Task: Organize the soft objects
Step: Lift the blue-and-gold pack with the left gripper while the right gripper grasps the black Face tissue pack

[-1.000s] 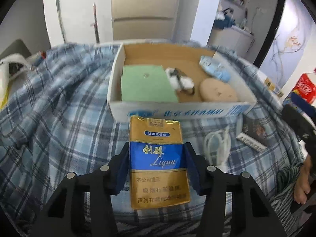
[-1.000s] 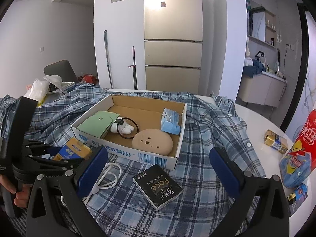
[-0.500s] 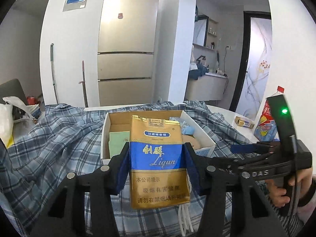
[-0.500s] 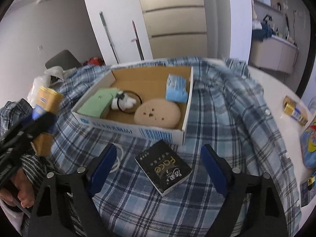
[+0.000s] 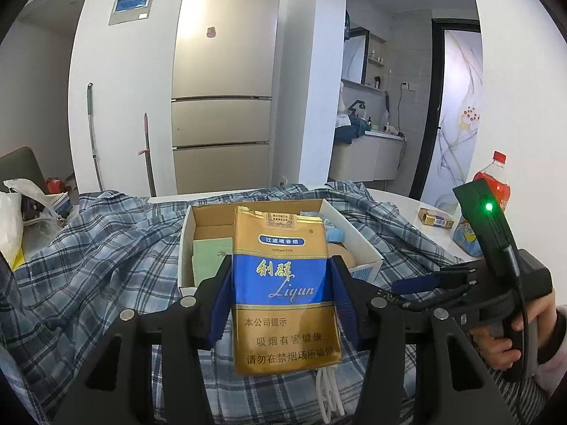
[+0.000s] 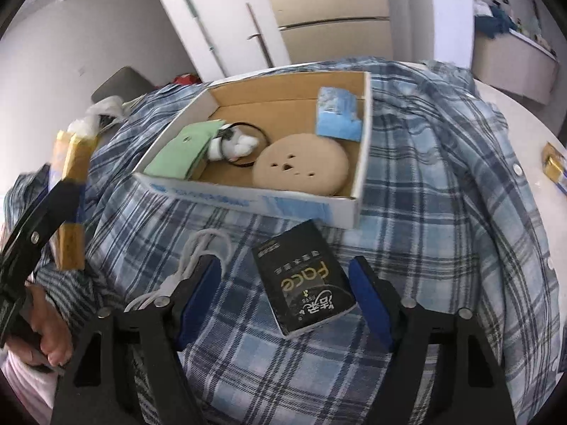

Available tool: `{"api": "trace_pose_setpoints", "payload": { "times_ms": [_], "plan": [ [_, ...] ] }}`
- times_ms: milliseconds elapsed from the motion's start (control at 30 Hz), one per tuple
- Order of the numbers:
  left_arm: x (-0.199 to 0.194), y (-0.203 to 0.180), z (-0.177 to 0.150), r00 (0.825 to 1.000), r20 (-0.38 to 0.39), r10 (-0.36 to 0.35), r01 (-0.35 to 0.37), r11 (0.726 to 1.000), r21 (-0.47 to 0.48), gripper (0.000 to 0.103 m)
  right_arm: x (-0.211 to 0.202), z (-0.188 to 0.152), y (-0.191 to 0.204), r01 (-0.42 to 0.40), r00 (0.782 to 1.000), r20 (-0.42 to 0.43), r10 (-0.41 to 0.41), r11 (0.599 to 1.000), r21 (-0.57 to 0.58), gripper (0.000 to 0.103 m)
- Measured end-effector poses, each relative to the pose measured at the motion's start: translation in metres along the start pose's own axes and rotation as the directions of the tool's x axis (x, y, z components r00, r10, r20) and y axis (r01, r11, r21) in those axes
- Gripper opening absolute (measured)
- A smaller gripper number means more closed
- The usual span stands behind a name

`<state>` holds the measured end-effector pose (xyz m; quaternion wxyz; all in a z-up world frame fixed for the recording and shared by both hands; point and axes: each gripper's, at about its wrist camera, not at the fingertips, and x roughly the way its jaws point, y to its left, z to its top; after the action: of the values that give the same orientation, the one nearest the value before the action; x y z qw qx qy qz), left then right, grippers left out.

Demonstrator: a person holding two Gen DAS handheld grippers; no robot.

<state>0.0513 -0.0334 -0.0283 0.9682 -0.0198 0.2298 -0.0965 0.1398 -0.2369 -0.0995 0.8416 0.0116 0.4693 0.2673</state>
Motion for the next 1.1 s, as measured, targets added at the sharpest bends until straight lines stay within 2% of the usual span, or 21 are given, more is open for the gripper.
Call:
{"api": "trace_pose_setpoints", "payload": {
  "times_ms": [167, 367, 433, 600, 700, 833, 933, 1100],
  "plan": [
    [0.0, 0.0, -0.001, 1.0, 0.002, 0.0, 0.0, 1.0, 0.011, 0.054, 0.004, -0.003, 0.015, 0.007, 1.0, -0.016, -0.008, 0.997, -0.082, 0.061],
    [0.002, 0.002, -0.001, 1.0, -0.011, 0.001, -0.001, 1.0, 0.007, 0.054, 0.013, -0.002, 0.011, 0.054, 0.996, -0.063, -0.058, 0.996, -0.068, 0.058],
    [0.003, 0.003, 0.0, 1.0, -0.015, 0.003, -0.003, 1.0, 0.006, 0.054, 0.017, -0.002, 0.012, 0.058, 0.995, -0.077, -0.064, 0.996, -0.074, 0.048],
    [0.002, 0.003, 0.0, 1.0, -0.009, 0.017, -0.017, 1.0, 0.006, 0.054, 0.019, -0.004, 0.018, 0.093, 0.992, -0.08, -0.101, 0.99, -0.106, 0.045],
    [-0.003, 0.004, 0.0, 1.0, 0.013, 0.026, -0.026, 1.0, 0.005, 0.054, 0.01, -0.006, 0.021, 0.108, 0.993, -0.026, -0.112, 0.987, -0.121, 0.045],
    [-0.004, 0.003, 0.0, 0.999, 0.025, 0.03, -0.03, 0.999, 0.012, 0.054, -0.011, -0.009, 0.024, 0.105, 0.992, 0.089, -0.094, 0.986, -0.127, 0.045],
    [-0.006, 0.004, 0.0, 0.999, 0.036, 0.032, -0.033, 0.999, 0.015, 0.054, -0.026, -0.01, 0.026, 0.097, 0.982, 0.173, -0.075, 0.988, -0.124, 0.045],
    [-0.013, 0.0, 0.002, 0.997, 0.068, 0.038, -0.04, 0.999, 0.032, 0.054, -0.048, -0.014, 0.028, 0.105, 0.954, 0.293, -0.067, 0.988, -0.114, 0.045]
  ]
}}
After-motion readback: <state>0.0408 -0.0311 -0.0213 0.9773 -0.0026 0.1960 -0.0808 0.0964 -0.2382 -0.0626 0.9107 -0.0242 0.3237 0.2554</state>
